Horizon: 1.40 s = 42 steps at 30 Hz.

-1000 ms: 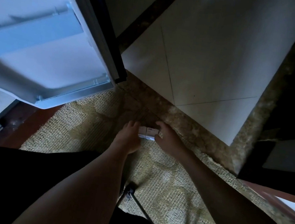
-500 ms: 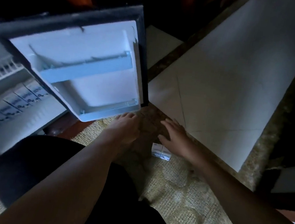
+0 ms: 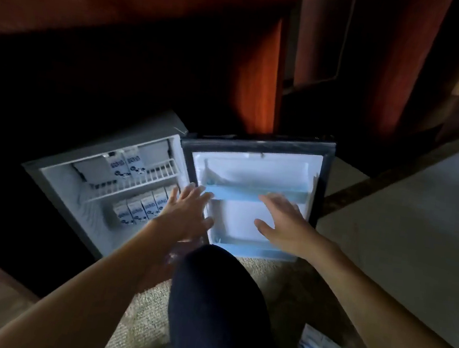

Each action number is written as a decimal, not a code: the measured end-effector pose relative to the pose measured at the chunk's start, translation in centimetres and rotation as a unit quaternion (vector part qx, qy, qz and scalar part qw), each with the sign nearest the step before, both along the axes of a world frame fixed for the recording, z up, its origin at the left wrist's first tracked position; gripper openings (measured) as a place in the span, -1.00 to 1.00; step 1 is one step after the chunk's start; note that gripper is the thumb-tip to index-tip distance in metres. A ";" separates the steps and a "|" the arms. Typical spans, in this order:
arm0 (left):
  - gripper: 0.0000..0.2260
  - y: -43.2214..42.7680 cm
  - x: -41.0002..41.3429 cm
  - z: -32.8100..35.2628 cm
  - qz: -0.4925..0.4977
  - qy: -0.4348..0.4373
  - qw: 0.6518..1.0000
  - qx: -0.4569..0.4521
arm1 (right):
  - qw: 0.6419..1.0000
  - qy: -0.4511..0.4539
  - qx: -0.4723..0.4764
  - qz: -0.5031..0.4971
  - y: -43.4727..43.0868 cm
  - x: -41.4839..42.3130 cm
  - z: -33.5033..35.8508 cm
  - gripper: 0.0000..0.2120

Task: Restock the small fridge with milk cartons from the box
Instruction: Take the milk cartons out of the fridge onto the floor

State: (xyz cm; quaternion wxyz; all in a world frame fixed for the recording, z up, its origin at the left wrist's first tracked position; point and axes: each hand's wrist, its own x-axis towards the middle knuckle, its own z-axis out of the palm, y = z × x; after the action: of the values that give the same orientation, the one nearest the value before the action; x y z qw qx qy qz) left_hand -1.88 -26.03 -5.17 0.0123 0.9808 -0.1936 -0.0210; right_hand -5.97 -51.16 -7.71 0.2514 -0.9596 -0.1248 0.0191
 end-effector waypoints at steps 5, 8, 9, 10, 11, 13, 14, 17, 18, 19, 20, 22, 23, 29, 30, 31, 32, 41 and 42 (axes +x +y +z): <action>-0.41 6.8 0.6 1.2 0.033 -0.044 0.998 0.004 | 0.997 -0.029 -0.010 0.076 6.8 2.5 3.7 -0.43; -0.41 10.0 0.6 1.2 0.060 -0.050 0.997 -0.005 | 0.993 -0.035 -0.009 0.115 11.1 4.2 4.5 -0.44; -0.41 11.1 0.7 1.0 0.070 -0.051 0.996 -0.005 | 0.992 -0.031 -0.012 0.125 12.4 4.8 4.5 -0.44; -0.41 12.0 0.8 0.8 0.080 -0.051 0.996 -0.006 | 0.990 -0.030 -0.019 0.136 13.7 5.4 4.5 -0.45; -0.41 13.0 0.8 0.6 0.089 -0.050 0.995 -0.010 | 0.988 -0.026 -0.027 0.147 15.0 6.0 4.3 -0.44; -0.41 15.0 1.2 -0.1 0.109 -0.043 0.993 -0.023 | 0.986 -0.018 -0.037 0.162 17.3 7.4 3.5 -0.44; -0.41 15.9 1.5 -0.5 0.118 -0.040 0.992 -0.029 | 0.985 -0.019 -0.040 0.170 18.4 8.1 3.0 -0.44; -0.41 18.6 2.9 -2.3 0.139 -0.043 0.988 -0.047 | 0.983 -0.020 -0.041 0.177 21.2 10.6 1.6 -0.40; -0.41 19.4 3.4 -3.1 0.143 -0.043 0.987 -0.053 | 0.983 -0.024 -0.045 0.179 22.1 11.5 1.0 -0.39; -0.42 20.2 4.1 -3.9 0.145 -0.049 0.987 -0.054 | 0.982 -0.027 -0.048 0.178 22.9 12.5 0.5 -0.40; -0.42 20.9 4.8 -4.5 0.146 -0.052 0.987 -0.050 | 0.982 -0.025 -0.053 0.178 23.7 13.4 0.1 -0.40; -0.42 22.3 6.3 -5.7 0.146 -0.046 0.987 -0.050 | 0.982 -0.004 -0.061 0.177 25.3 15.2 -0.9 -0.39; -0.43 22.9 7.0 -6.3 0.149 -0.041 0.986 -0.057 | 0.982 0.005 -0.064 0.177 26.1 16.1 -1.5 -0.38; -0.50 25.9 12.3 -9.5 0.195 -0.087 0.973 -0.091 | 0.981 -0.008 -0.083 0.173 30.3 21.9 -4.1 -0.37; -0.52 26.2 13.1 -10.0 0.207 -0.085 0.968 -0.111 | 0.982 -0.003 -0.080 0.169 30.9 22.7 -4.6 -0.36; -0.53 26.3 13.9 -10.3 0.219 -0.075 0.962 -0.143 | 0.984 0.000 -0.072 0.163 31.4 23.6 -5.1 -0.35; -0.52 26.2 14.6 -10.7 0.227 -0.062 0.956 -0.176 | 0.986 -0.003 -0.063 0.152 31.9 24.4 -5.6 -0.34; -0.57 26.7 19.3 -14.6 0.246 -0.110 0.941 -0.207 | 0.992 -0.042 -0.077 0.087 33.8 28.5 -10.5 -0.31; -0.59 26.6 19.7 -14.4 0.256 -0.124 0.936 -0.209 | 0.993 -0.041 -0.068 0.083 33.8 28.8 -10.5 -0.30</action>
State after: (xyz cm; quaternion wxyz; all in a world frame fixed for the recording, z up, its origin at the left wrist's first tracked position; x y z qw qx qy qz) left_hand 17.80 0.57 -19.57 0.1975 0.9674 0.0638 0.1454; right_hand 22.83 -17.31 -18.26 0.1779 -0.9608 -0.2125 0.0087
